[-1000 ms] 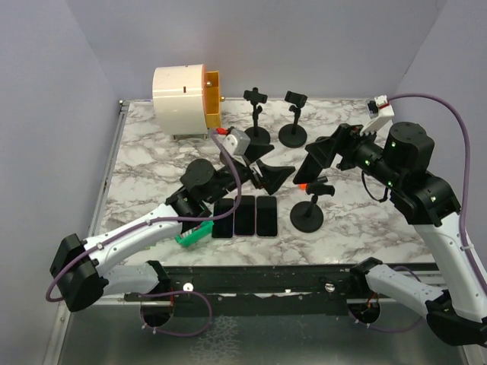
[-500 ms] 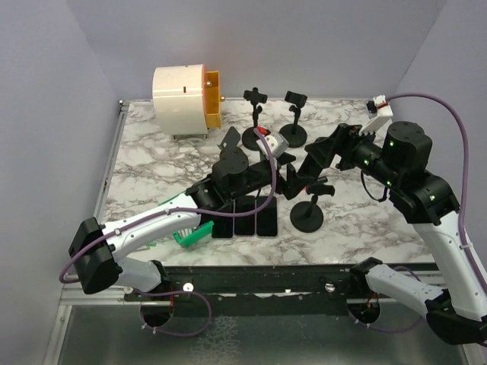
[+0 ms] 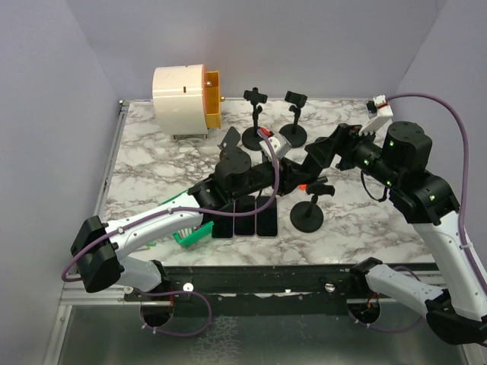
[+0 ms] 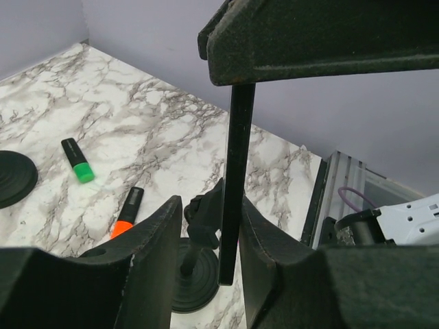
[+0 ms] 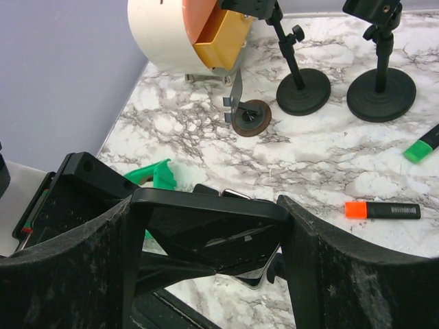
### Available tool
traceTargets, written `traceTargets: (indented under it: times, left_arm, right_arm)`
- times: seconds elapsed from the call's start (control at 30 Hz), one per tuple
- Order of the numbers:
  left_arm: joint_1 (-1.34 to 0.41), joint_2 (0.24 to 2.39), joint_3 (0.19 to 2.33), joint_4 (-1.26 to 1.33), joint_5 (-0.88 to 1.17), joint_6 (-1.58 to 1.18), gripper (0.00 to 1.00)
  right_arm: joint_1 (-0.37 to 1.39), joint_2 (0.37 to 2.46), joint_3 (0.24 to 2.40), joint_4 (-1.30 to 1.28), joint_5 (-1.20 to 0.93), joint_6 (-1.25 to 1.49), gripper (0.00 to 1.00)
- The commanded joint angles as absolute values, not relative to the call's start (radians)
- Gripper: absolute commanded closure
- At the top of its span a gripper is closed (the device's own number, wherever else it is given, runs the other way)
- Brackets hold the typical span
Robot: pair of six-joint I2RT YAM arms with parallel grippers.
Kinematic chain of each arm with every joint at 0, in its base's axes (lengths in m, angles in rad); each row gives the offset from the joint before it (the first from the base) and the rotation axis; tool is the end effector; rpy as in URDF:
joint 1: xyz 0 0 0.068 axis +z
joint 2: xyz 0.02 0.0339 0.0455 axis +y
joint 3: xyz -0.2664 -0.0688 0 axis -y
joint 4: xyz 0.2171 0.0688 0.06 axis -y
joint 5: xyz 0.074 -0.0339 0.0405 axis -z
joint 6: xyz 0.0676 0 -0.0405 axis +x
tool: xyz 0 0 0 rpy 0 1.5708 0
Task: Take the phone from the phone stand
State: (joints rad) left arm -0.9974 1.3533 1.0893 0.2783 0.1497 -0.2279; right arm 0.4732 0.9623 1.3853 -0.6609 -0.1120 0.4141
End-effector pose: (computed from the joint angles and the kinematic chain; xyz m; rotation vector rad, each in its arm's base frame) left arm 0.1698 -0.2815 0.3769 0.7385 1.4881 -1.0679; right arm 0.1552 0.0880 0.4426 -0.1374 1.8634 0.7247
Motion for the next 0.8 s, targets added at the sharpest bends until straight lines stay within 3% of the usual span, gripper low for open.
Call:
traceTargets:
  times: [0.0,0.27,0.4,0.43,0.6,0.77]
  left_arm:
    - [-1.002,1.355,1.109,0.283,0.178,-0.24,0.64]
    - [-1.002,1.356,1.096,0.312,0.211,-0.26,0.75]
    - [-1.001,1.355,1.092,0.32,0.217,-0.261,0.93]
    - [-1.002,1.355,1.091,0.321,0.219,-0.262,0.99]
    - [-1.002,1.349,1.075,0.335,0.219,-0.267,1.0]
    - [-1.002,1.338,1.062,0.345,0.197,-0.263,1.0]
  right_arm:
    - [0.476,0.951,1.404,-0.646,-0.094,0.411,1.0]
    - [0.476,0.937,1.384,-0.641,-0.119,0.404,1.0]
    - [0.476,0.934,1.384,-0.649,-0.131,0.4,0.96]
    - [0.476,0.934,1.384,-0.652,-0.133,0.4,0.91]
    - [0.476,0.929,1.384,-0.658,-0.154,0.394,0.46]
    - [0.476,0.921,1.385,-0.669,-0.156,0.391,0.25]
